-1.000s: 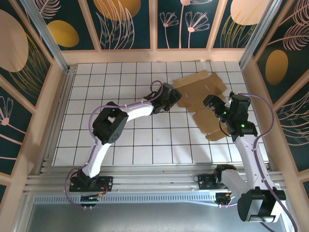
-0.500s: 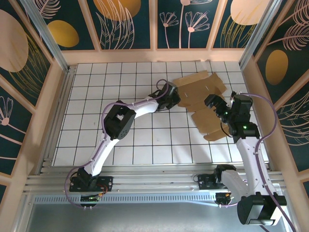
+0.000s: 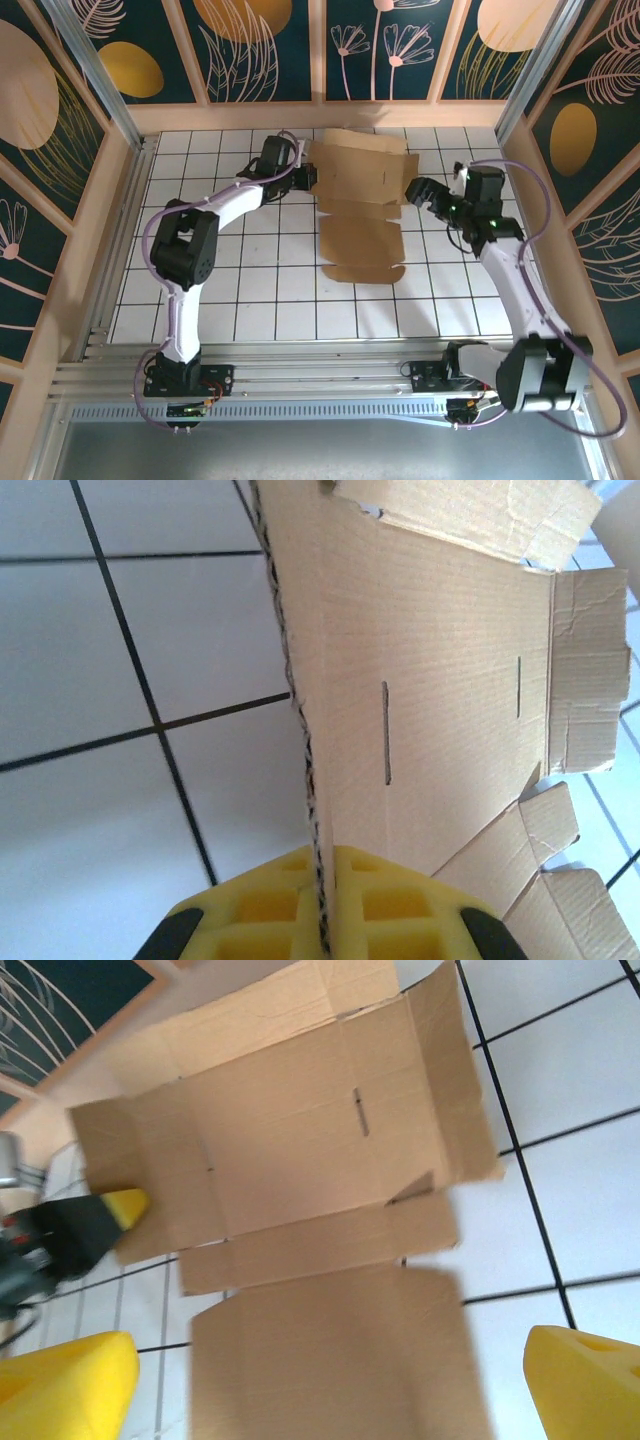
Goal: Fold the paper box
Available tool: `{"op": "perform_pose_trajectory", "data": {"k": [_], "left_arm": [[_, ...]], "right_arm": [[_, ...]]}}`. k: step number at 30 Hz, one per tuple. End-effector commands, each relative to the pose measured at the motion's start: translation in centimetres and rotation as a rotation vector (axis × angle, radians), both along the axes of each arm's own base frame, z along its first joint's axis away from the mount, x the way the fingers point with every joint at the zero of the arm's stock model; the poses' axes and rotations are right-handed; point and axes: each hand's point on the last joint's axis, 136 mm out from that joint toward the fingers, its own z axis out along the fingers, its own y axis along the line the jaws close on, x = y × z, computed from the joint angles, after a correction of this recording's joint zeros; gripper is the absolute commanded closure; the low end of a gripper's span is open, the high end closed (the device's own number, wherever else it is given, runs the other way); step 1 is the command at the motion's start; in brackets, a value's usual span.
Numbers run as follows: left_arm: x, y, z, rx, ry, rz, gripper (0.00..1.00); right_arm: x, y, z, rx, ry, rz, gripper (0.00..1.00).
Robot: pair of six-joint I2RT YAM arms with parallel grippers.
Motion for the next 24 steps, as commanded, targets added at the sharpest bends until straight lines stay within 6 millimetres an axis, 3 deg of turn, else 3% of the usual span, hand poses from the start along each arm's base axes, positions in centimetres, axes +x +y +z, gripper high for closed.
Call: {"op": "perform_pose_trajectory", "data": {"k": [1,6,10,16,19,24], "left_arm": [[-2.1,-0.7,-0.3,0.104,-0.144,-0.181,1.0],[-2.4,-0.1,0.5,0.081,-0.254,-0.21,1.0],[-1.9,0.0,0.7,0.074,-0.283,-0.211,1.0],[-1.3,0.2,0.8,0.059,-0.29,-0.199,1.0],[-1.0,0.3,0.8,0.048,-0.292,-0.186,1.0],[-0.9,0.0,0.8,0.033,-0.294,-0.201,1.0]], "right_arm": [[4.6,0.1,0.0,-0.147,-0.103,0.09,0.01],[9.5,0.1,-2.9,-0.205,-0.157,0.128,0.03],[11.4,-0.8,-5.5,-0.234,-0.129,0.104,0.09],[9.3,1.5,-8.6,-0.165,-0.108,0.255,0.18],[8.1,2.0,-9.3,-0.113,-0.096,0.269,0.3],[8.1,1.0,-10.3,-0.156,-0.073,0.221,0.52]]}}
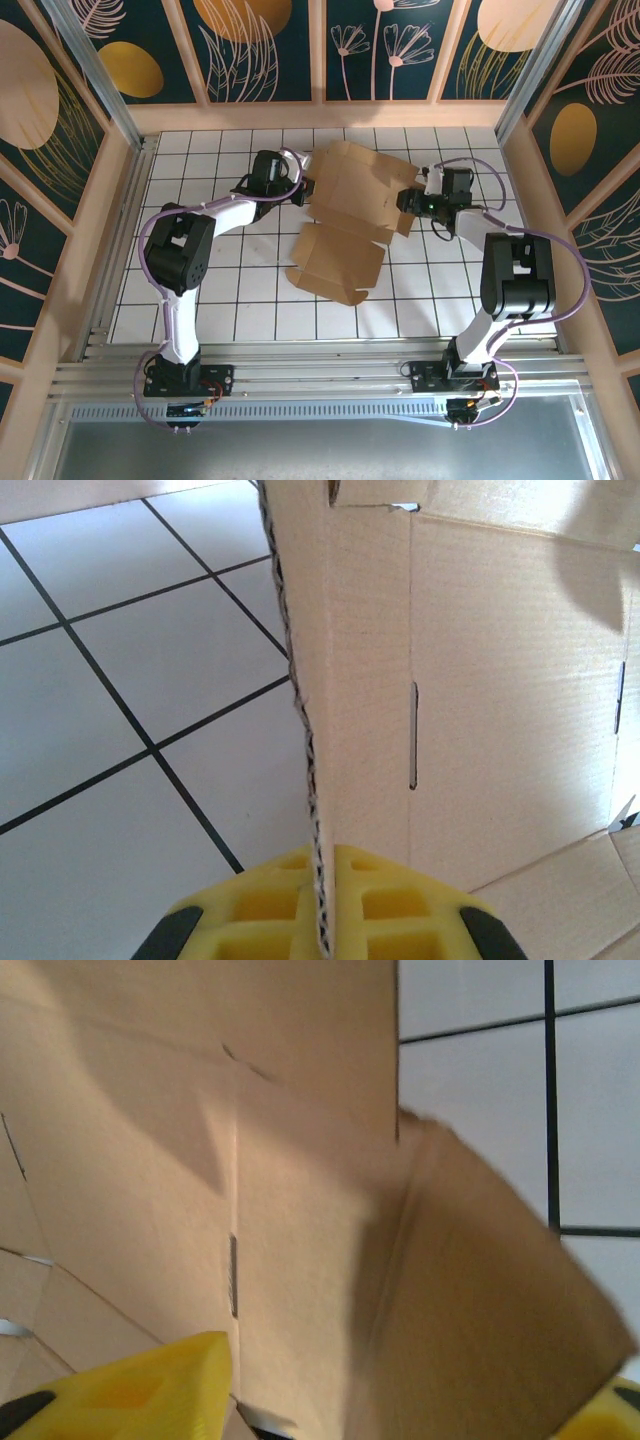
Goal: Fold the paper box
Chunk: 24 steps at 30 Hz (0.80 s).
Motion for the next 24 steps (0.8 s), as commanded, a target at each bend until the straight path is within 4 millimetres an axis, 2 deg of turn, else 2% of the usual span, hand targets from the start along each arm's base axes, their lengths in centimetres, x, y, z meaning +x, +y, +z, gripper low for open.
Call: {"op": "perform_pose_trajectory", "data": {"k": [1,5,6,8,12,14,17,21,24], "left_arm": [[0.9,-0.6,1.8,-0.039,-0.063,-0.03,1.0],[1.0,-0.3,2.2,-0.03,-0.083,-0.016,1.0],[1.0,-0.2,2.4,-0.029,-0.094,-0.012,0.96],[1.0,0.3,3.6,-0.036,-0.131,0.018,0.81],[-0.3,2.4,8.2,-0.093,-0.197,0.125,0.6],[-1.6,3.8,10.4,-0.152,-0.189,0.199,0.55],[-5.1,5.2,12.6,-0.3,-0.104,0.26,0.53],[-9.8,4.2,10.3,-0.428,0.078,0.27,0.54],[-10.8,4.1,7.7,-0.353,0.155,0.33,0.56]], "right_arm": [[0.9,-0.3,1.9,-0.016,-0.072,-0.003,0.57],[1.6,-0.5,3.0,-0.026,-0.111,-0.026,0.83],[1.8,-0.6,3.4,-0.034,-0.129,-0.035,0.87],[2.0,-0.6,4.3,-0.061,-0.172,-0.051,0.96],[2.2,-0.8,5.8,-0.153,-0.257,-0.098,0.98],[2.2,-0.5,6.9,-0.184,-0.307,-0.103,1.0],[2.1,-0.2,8.1,-0.204,-0.37,-0.117,1.0],[1.3,0.7,9.0,-0.236,-0.472,-0.121,1.0],[0.2,1.6,9.0,-0.265,-0.546,-0.106,1.0]]}}
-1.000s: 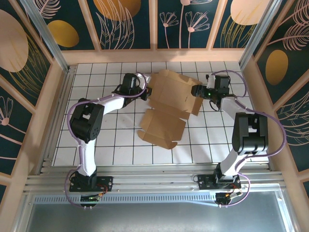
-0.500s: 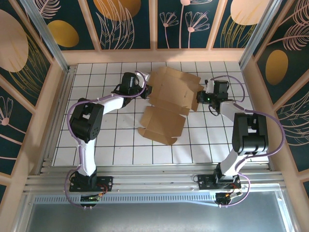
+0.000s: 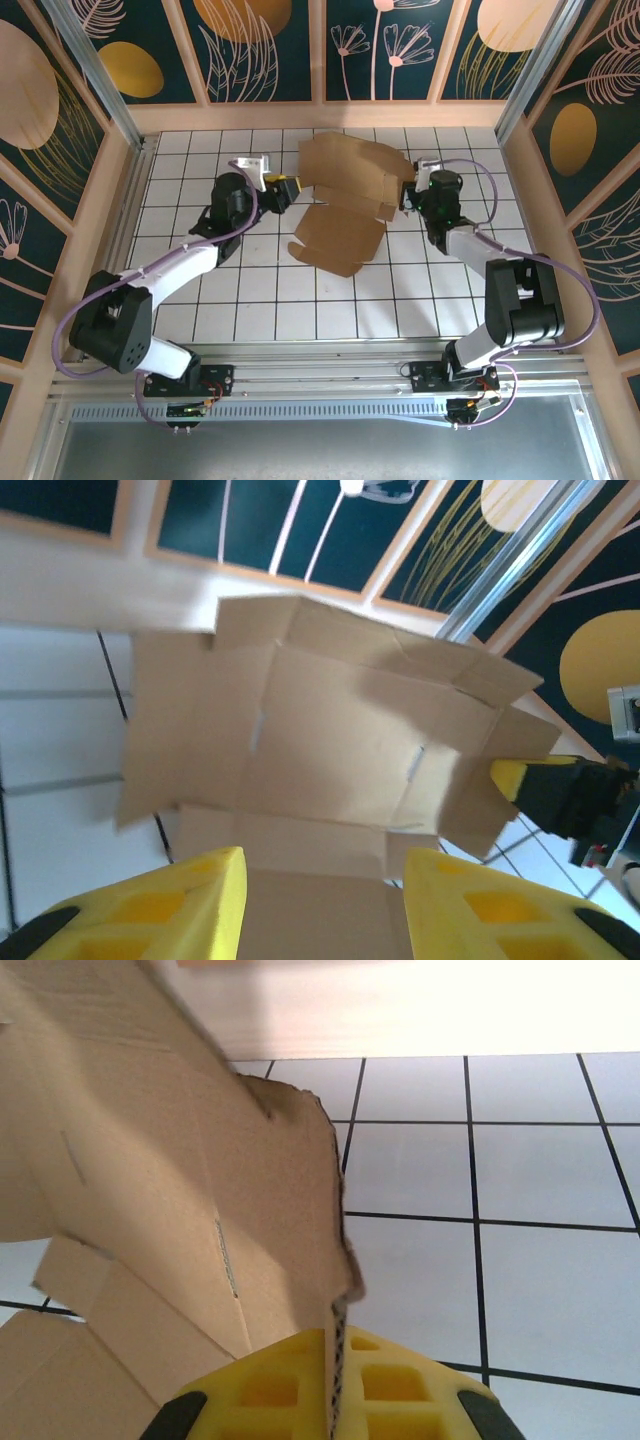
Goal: Fold the paper box
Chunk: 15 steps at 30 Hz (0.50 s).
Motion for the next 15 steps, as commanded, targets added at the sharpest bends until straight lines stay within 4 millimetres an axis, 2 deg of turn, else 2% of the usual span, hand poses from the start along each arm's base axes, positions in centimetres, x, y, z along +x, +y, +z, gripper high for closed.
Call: {"op": "perform_pose_trajectory", "data": {"k": [1,4,7,11,13,15], "left_arm": [[-0.7,0.2,-4.8,0.01,0.202,0.074,0.57],[0.4,0.9,-5.2,0.104,0.188,0.104,0.58],[1.5,0.2,-5.1,0.173,0.145,0.044,0.58],[3.4,-1.6,-3.2,0.225,0.091,-0.048,0.56],[4.0,-2.8,-1.6,0.249,0.04,-0.114,0.54],[3.7,-4.6,0.1,0.305,-0.074,-0.241,0.51]], "right_arm": [[-0.5,0.5,2.8,-0.056,-0.184,-0.015,1.0],[-1.9,0.8,2.5,-0.085,-0.238,-0.009,1.0],[-2.9,0.7,2.1,-0.106,-0.257,0.005,1.0],[-3.7,1.0,1.8,-0.155,-0.274,0.038,1.0],[-4.0,1.2,1.8,-0.176,-0.286,0.053,1.0],[-4.2,1.4,2.0,-0.194,-0.306,0.06,1.0]]}}
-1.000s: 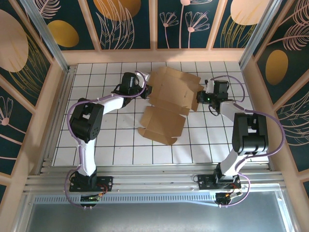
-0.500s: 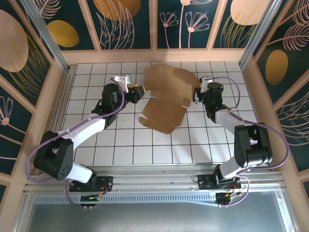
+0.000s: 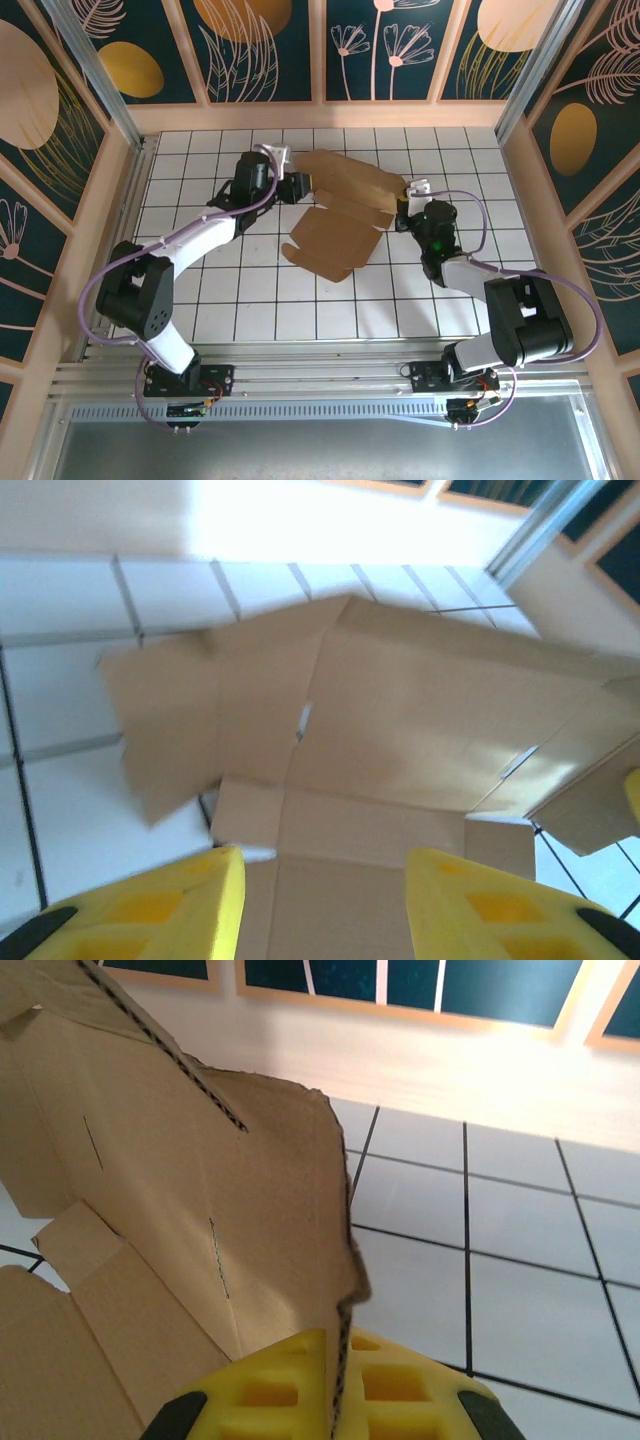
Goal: Fold the paper box
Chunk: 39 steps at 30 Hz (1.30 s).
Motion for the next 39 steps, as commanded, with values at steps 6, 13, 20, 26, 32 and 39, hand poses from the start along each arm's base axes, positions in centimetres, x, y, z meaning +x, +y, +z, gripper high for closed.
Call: {"op": "perform_pose_trajectory", "data": {"k": [6,13,20,26,32,39], "left_arm": [[-1.4,-2.4,3.7,0.486,-0.697,-0.404,0.45],[-0.9,-3.5,2.3,0.789,-1.032,-0.519,0.41],[1.4,-6.1,4.2,0.695,-1.103,-0.516,0.28],[2.9,-8.6,3.6,0.642,-1.033,-0.635,0.28],[3.3,-9.1,0.6,0.673,-0.946,-0.71,0.28],[4.9,-9.0,-1.7,0.747,-0.928,-0.652,0.3]], "right_arm": [[0.1,0.6,1.2,-0.079,-0.077,0.024,1.0],[0.0,1.6,0.5,-0.091,-0.05,0.071,1.0],[0.0,2.1,0.2,-0.106,-0.033,0.094,1.0],[0.0,2.2,0.2,-0.109,-0.034,0.096,1.0],[0.0,2.0,0.6,-0.113,-0.045,0.091,1.0],[0.2,2.2,0.8,-0.107,-0.051,0.093,1.0]]}}
